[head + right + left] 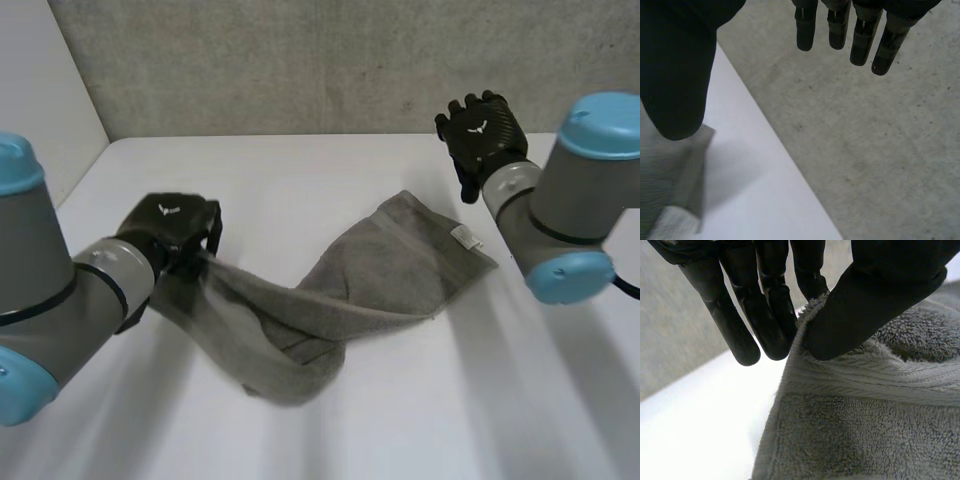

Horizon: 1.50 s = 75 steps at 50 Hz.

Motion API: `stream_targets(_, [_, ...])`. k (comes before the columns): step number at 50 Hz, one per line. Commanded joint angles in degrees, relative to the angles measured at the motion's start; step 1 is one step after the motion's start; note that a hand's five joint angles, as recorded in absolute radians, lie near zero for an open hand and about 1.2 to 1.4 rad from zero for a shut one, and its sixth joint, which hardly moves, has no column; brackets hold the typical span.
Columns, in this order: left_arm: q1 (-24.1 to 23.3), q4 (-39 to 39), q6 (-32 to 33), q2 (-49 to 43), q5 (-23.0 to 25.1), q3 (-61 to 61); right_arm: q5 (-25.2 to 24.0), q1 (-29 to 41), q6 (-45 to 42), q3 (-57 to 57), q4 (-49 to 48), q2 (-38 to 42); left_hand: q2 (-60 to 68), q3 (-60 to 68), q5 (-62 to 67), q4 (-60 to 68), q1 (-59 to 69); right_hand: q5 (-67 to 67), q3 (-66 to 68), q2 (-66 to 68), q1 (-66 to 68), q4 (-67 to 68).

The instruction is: Fold the laundry

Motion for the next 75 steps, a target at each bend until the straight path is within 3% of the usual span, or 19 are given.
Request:
stream_targets(1, [-2.92, -0.14, -0.22, 7.03, 0.13, 1.94, -3.47, -0.33, 5.04, 12.86, 8.58, -9.69, 10.31, 10.34, 11.75, 10.23, 11.98, -4.15, -2.27, -3.18, -2.23, -3.46])
stream_targets(6, [-6.53, -0.31, -0.14, 10.37, -0.14, 3.96, -5.67, -0.59, 11.37, 17.35, 15.61, -11.18, 10.31, 10.34, 11.75, 10.23, 11.98, -4.15, -2.27, -3.18, -2.23, -3.46])
stream_targets(10, [-8.81, -0.40, -0.14, 12.39, -0.22, 5.80, -12.24, -2.43, 17.68, 20.06, 17.89, -11.18, 10.31, 10.34, 11.75, 10.23, 11.98, -4.15, -2.27, -3.18, -2.23, -3.46])
stream_targets(14, [-10.48, -0.84, -0.13, 14.06, -0.22, 7.39, -18.14, -3.93, 23.39, 21.12, 16.76, -9.78, 10.31, 10.34, 11.75, 10.23, 11.98, -4.15, -2.27, -3.18, -2.23, -3.46])
stream_targets(20, [-11.19, -1.46, -0.05, 15.82, -0.93, 8.44, -18.86, -3.93, 29.12, 20.60, 10.25, -4.50, 10.31, 10.34, 11.75, 10.23, 11.98, 0.14, 2.02, 1.11, 2.06, 0.83])
stream_targets(23, [-11.19, -1.46, -0.05, 16.61, -1.37, 8.88, -18.42, -3.84, 30.26, 20.25, 5.68, -2.04, 10.31, 10.34, 11.75, 10.23, 11.98, 9.90, 11.77, 10.87, 11.81, 10.58])
stream_targets(25, [-11.27, -1.46, -0.05, 16.88, -1.45, 8.97, -16.32, -3.75, 30.18, 19.20, 1.22, 0.67, 10.31, 10.34, 11.75, 10.23, 11.98, 32.46, 34.34, 33.43, 34.38, 33.15])
stream_targets(26, [-11.19, -1.46, 0.04, 17.05, -1.45, 9.06, -16.31, -3.75, 30.18, 19.19, 1.19, 0.68, 10.31, 10.34, 11.75, 10.23, 11.98, 32.60, 34.48, 33.57, 34.52, 33.29])
stream_targets(27, [-11.19, -1.54, -0.05, 17.14, -1.54, 8.97, -13.87, -3.84, 30.00, 18.32, -1.07, 1.73, 10.31, 10.34, 11.75, 10.23, 11.98, 54.92, 56.80, 55.89, 56.84, 55.61])
stream_targets(28, [-11.19, -1.54, -0.05, 17.14, -1.54, 8.97, -13.85, -3.84, 30.00, 18.31, -1.09, 1.74, 10.31, 10.34, 11.75, 10.23, 11.98, 55.14, 57.02, 56.11, 57.06, 55.83])
stream_targets(29, [-11.10, -1.63, 0.04, 17.14, -1.54, 8.71, -10.97, -3.84, 29.30, 17.79, -3.01, 2.00, 10.31, 10.34, 11.75, 10.23, 11.98, 65.75, 67.62, 66.71, 67.66, 66.43])
stream_targets(33, [-10.57, -2.07, 0.04, 16.88, -1.45, 8.09, -3.67, -5.24, 22.39, 18.22, -5.13, -2.72, 10.31, 10.34, 11.75, 10.23, 11.98, 65.85, 67.73, 66.82, 67.77, 66.54])
stream_targets(41, [-7.85, -4.17, 0.65, 13.81, -1.28, 2.92, -5.49, -7.88, 1.56, 23.84, -1.90, -18.63, 10.31, 10.34, 11.75, 10.23, 11.98, 65.85, 67.73, 66.82, 67.77, 66.54])
stream_targets(44, [-7.58, -5.06, 0.66, 12.40, -1.19, 2.12, -6.20, -7.89, -1.55, 24.29, 0.93, -21.55, 10.31, 10.34, 11.75, 10.23, 11.98, 65.85, 67.73, 66.82, 67.77, 66.54])
stream_targets(49, [-4.78, -9.97, 0.83, 7.48, -1.28, -0.08, -7.60, -8.32, -10.85, 22.28, 21.44, -29.81, 10.31, 10.34, 11.75, 10.23, 11.98, 65.85, 67.73, 66.82, 67.77, 66.54])
stream_targets(54, [-2.93, -15.50, 1.70, 4.49, -1.10, -0.70, -7.87, -10.51, -17.00, 20.69, 35.52, -30.34, 10.31, 10.34, 11.75, 10.23, 11.98, 65.85, 67.73, 66.82, 67.77, 66.54])
stream_targets(58, [-2.84, -18.86, 3.82, 2.38, -0.66, -0.78, -8.40, -11.14, -20.98, 20.77, 39.60, -30.34, 10.31, 10.34, 11.75, 10.23, 11.98, 65.85, 67.73, 66.82, 67.77, 66.54])
stream_targets(66, [-2.92, -17.19, 6.63, -3.95, -0.31, 0.71, -9.01, -10.43, -22.65, 19.46, 35.65, -17.86, 10.31, 10.34, 11.75, 10.23, 11.98, 65.85, 67.73, 66.82, 67.77, 66.54])
stream_targets(75, [-3.01, -7.45, 6.81, -14.22, -0.84, 20.08, -3.14, -2.89, -21.77, 0.52, 21.27, -5.39, 10.31, 10.34, 11.75, 10.23, 11.98, 65.85, 67.73, 66.82, 67.77, 66.54])
